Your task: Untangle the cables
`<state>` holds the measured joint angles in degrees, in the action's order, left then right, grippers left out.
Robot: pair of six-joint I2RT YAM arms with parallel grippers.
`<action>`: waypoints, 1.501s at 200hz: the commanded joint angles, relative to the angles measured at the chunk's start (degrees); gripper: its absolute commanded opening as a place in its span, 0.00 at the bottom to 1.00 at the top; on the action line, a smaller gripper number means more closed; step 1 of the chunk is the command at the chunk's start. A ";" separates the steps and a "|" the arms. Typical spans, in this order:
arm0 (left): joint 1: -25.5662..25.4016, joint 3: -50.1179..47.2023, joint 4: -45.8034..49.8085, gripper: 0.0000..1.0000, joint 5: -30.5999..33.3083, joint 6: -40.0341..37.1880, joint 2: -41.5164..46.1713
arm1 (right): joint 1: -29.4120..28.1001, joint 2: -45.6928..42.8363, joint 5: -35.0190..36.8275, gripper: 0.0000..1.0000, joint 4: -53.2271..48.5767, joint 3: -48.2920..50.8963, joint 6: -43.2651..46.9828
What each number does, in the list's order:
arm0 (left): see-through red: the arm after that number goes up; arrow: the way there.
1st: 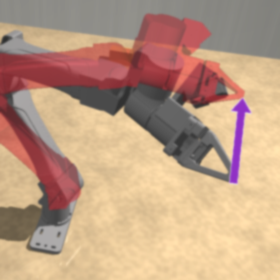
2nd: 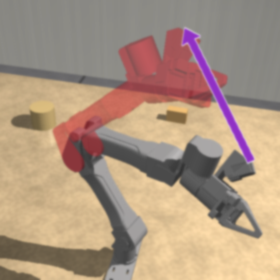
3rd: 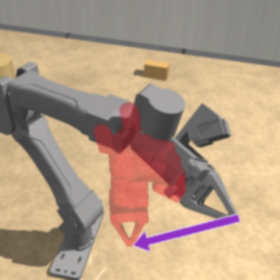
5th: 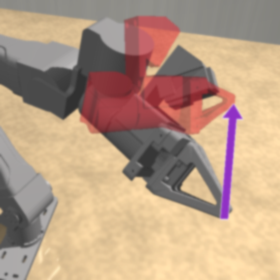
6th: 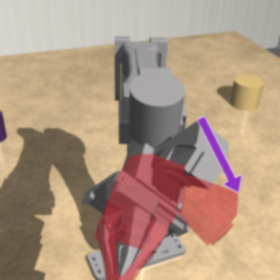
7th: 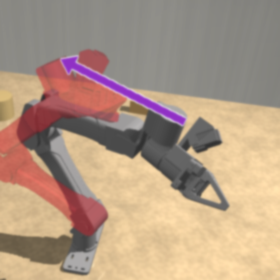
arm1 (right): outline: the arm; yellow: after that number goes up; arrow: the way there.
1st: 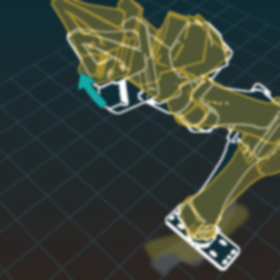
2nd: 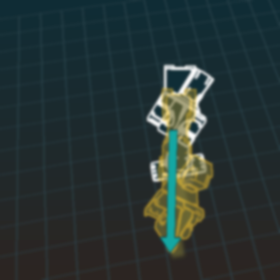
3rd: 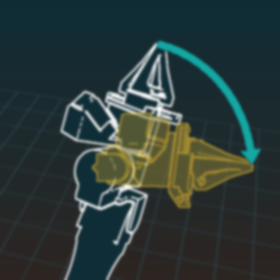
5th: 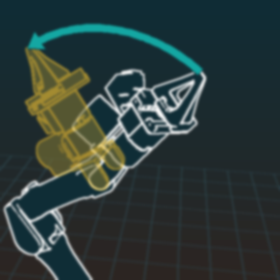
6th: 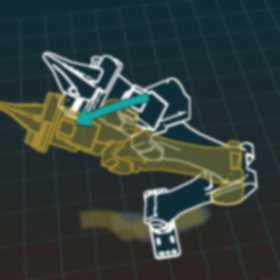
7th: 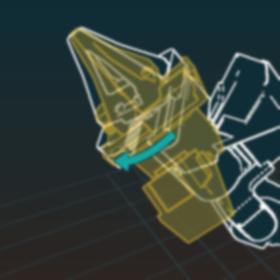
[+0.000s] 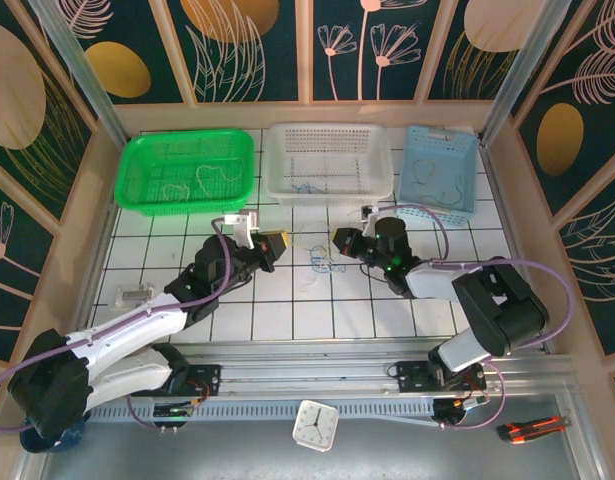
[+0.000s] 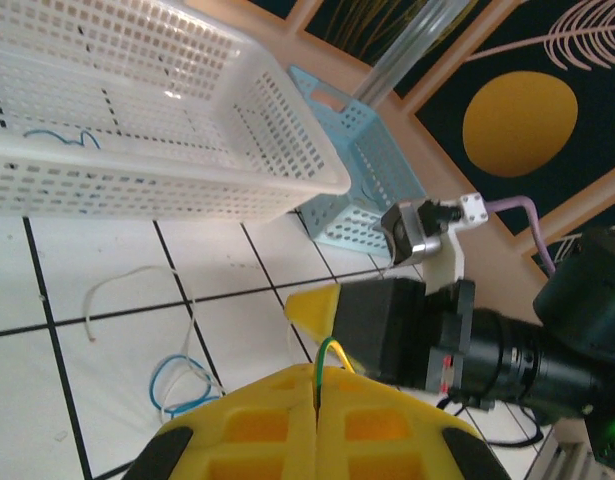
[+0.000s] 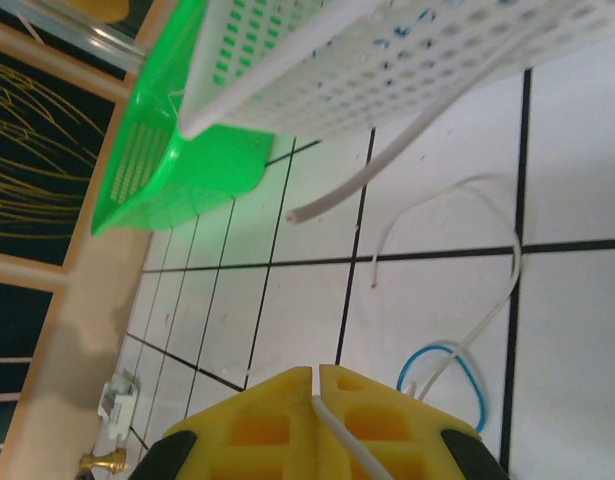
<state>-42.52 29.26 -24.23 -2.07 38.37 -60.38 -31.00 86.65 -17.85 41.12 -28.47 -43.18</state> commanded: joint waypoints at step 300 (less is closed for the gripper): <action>1.44 15.78 0.01 0.00 1.95 -3.87 -1.32 | -2.98 -10.46 3.28 0.55 -19.83 -10.86 6.65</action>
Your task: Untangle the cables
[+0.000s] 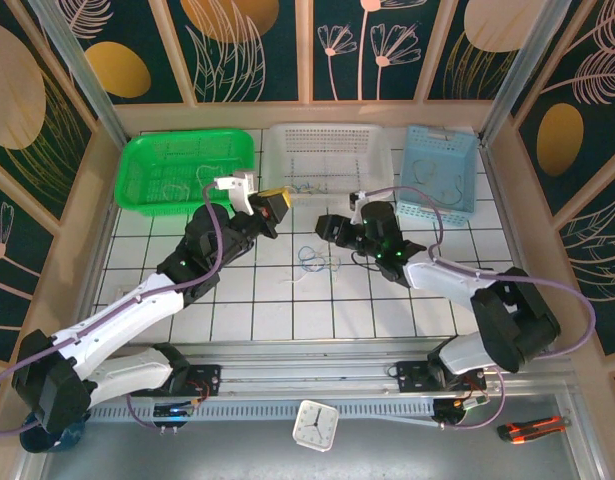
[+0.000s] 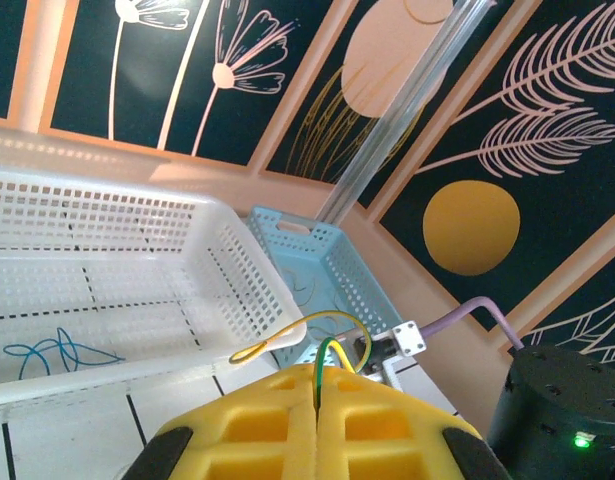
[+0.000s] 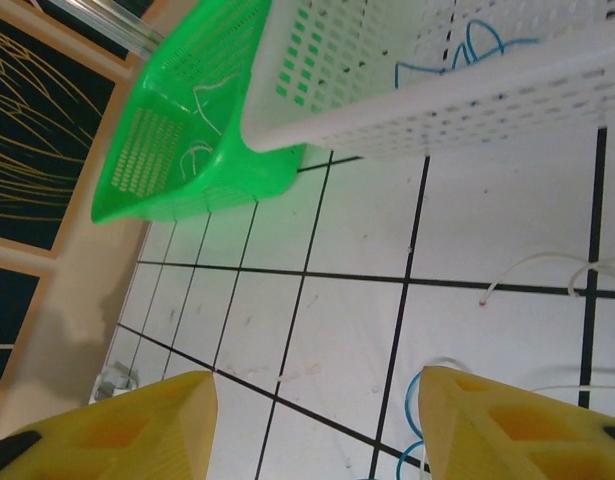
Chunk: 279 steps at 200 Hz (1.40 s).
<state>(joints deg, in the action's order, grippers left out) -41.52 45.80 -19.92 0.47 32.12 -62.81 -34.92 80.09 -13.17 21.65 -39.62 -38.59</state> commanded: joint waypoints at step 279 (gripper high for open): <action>0.39 -6.17 -24.64 0.00 -6.89 29.34 -2.17 | 5.13 -5.97 -15.38 0.62 25.75 -3.51 -0.31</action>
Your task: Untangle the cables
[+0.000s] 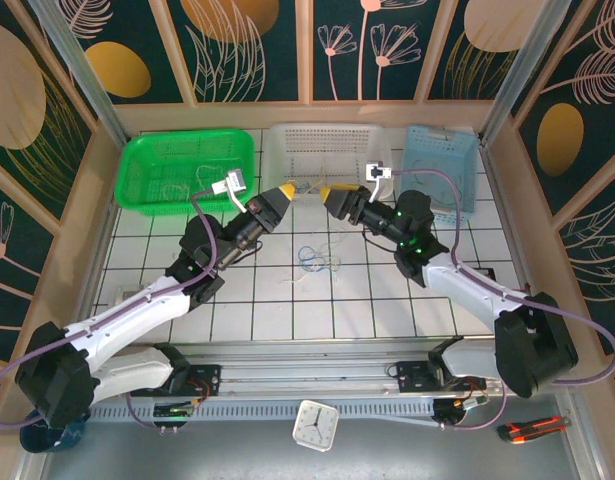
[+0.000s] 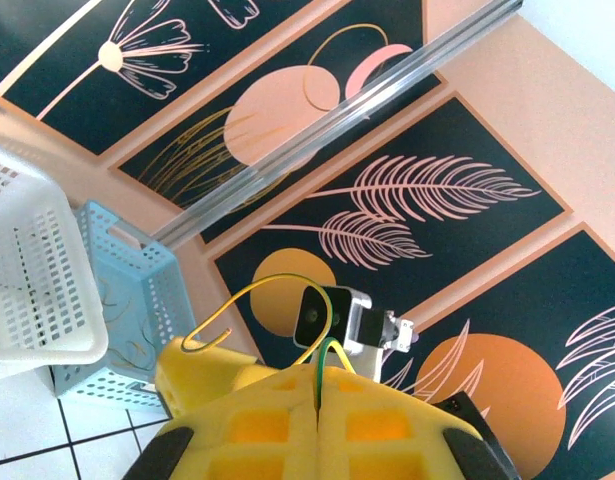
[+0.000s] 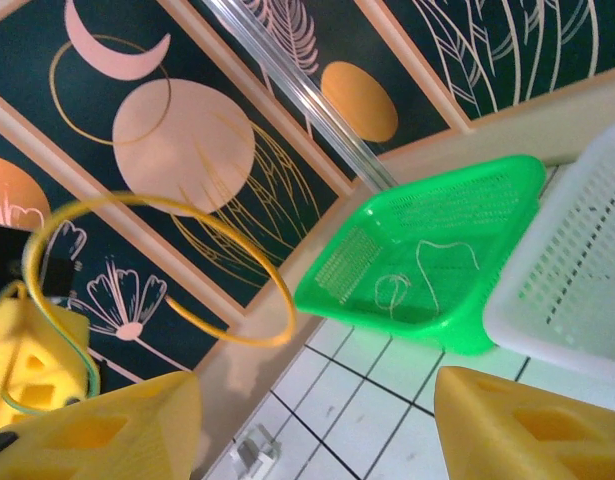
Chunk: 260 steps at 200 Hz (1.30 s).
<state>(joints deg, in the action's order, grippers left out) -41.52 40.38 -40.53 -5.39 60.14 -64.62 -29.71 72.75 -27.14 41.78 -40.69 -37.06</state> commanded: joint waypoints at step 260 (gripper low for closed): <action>0.40 -3.05 -8.51 0.05 4.14 -0.81 1.84 | 10.44 -2.87 5.95 0.00 -3.07 0.87 -2.39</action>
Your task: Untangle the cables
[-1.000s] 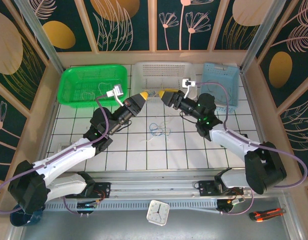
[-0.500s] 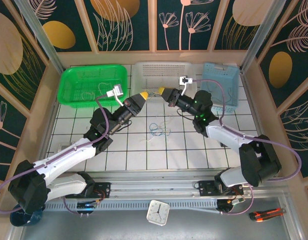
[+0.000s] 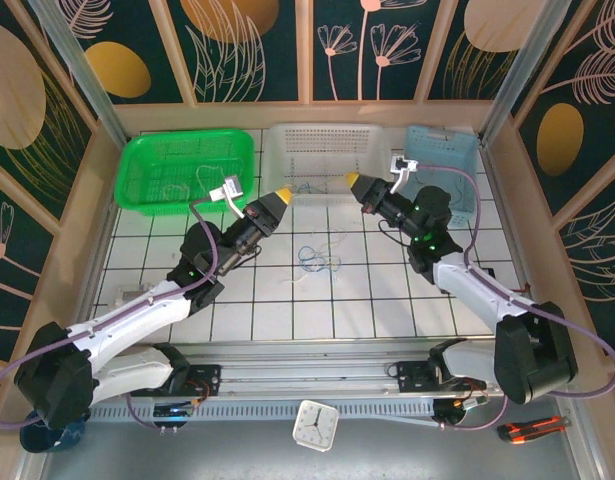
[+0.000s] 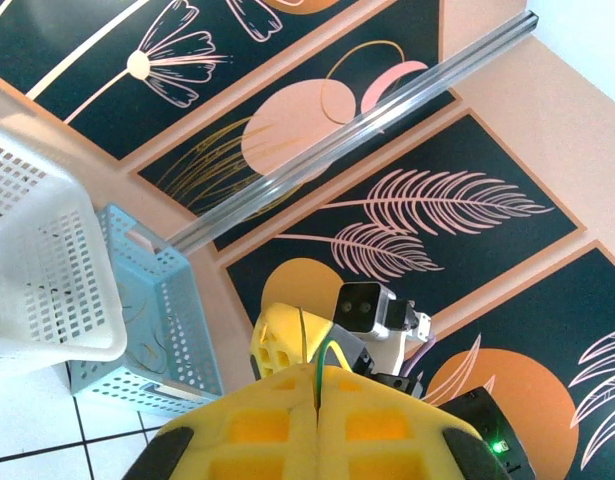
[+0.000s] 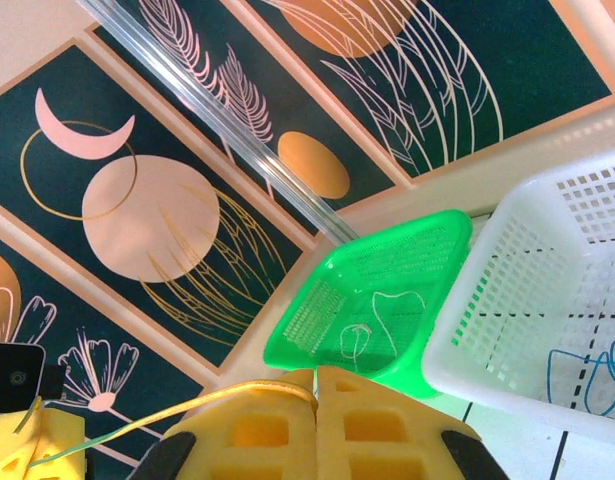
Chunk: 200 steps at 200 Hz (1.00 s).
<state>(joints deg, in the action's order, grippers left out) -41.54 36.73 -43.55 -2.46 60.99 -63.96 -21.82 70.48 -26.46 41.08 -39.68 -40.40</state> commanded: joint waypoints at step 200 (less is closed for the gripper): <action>0.49 -1.75 14.50 0.99 6.48 -12.39 5.60 | 29.67 16.20 28.56 0.00 -24.35 -17.81 6.73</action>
<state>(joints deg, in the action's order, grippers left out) -41.45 35.79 -30.65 3.14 50.28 -59.42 5.65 83.18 0.69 18.87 -53.84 -35.20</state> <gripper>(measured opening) 0.988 0.041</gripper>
